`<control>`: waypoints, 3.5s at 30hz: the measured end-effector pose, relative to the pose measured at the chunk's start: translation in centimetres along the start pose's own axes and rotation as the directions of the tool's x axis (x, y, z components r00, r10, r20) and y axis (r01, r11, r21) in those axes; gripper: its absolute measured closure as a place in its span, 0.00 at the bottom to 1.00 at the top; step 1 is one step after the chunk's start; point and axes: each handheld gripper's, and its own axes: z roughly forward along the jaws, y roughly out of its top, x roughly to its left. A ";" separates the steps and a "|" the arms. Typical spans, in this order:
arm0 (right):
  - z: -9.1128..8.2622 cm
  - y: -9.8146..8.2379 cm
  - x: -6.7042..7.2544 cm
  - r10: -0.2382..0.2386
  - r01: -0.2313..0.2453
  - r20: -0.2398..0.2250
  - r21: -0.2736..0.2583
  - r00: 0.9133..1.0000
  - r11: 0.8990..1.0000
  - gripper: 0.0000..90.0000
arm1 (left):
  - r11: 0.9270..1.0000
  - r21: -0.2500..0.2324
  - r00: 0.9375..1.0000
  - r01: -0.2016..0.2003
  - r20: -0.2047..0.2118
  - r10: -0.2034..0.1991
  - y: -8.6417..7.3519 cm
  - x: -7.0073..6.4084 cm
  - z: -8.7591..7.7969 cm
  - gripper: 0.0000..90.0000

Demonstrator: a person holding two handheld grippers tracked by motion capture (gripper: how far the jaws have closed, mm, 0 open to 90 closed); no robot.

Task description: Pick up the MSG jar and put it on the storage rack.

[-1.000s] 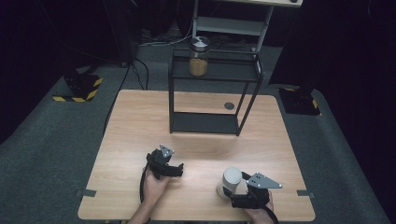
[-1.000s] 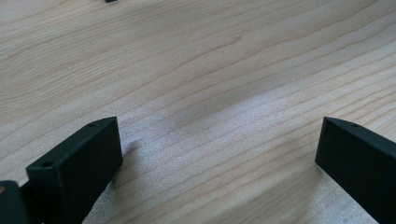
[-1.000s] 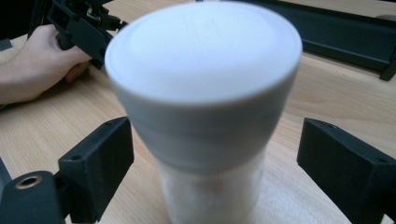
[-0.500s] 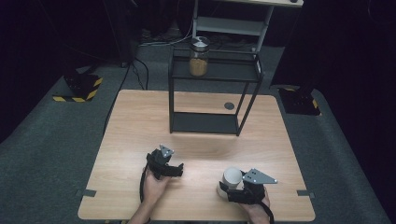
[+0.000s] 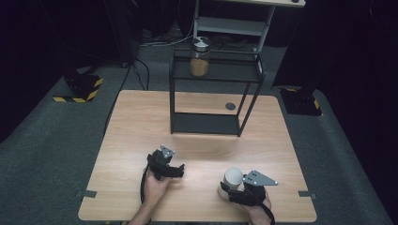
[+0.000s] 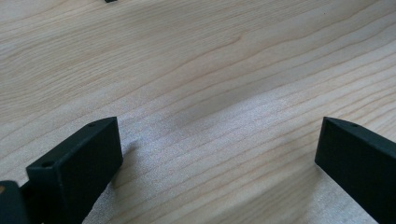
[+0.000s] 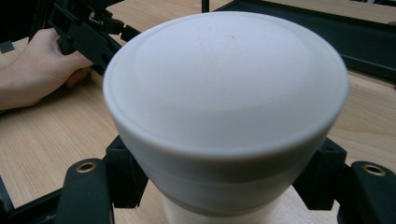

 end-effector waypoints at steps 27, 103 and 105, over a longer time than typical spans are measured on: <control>-1.0 1.2 0.2 0.000 0.000 0.023 0.006 1.000 1.000 0.38 | 1.000 -0.003 1.000 0.007 0.009 -0.007 -0.1 0.3 -0.1 0.01; -7.9 24.0 -6.1 -0.135 0.134 -0.006 -0.107 0.991 0.985 0.38 | 1.000 0.001 1.000 -0.003 -0.008 0.003 0.0 -0.2 0.0 0.02; -7.8 24.6 -6.2 -0.134 0.132 -0.010 -0.110 0.991 0.985 0.38 | 1.000 0.001 1.000 -0.003 -0.009 0.003 0.0 -0.2 0.0 0.02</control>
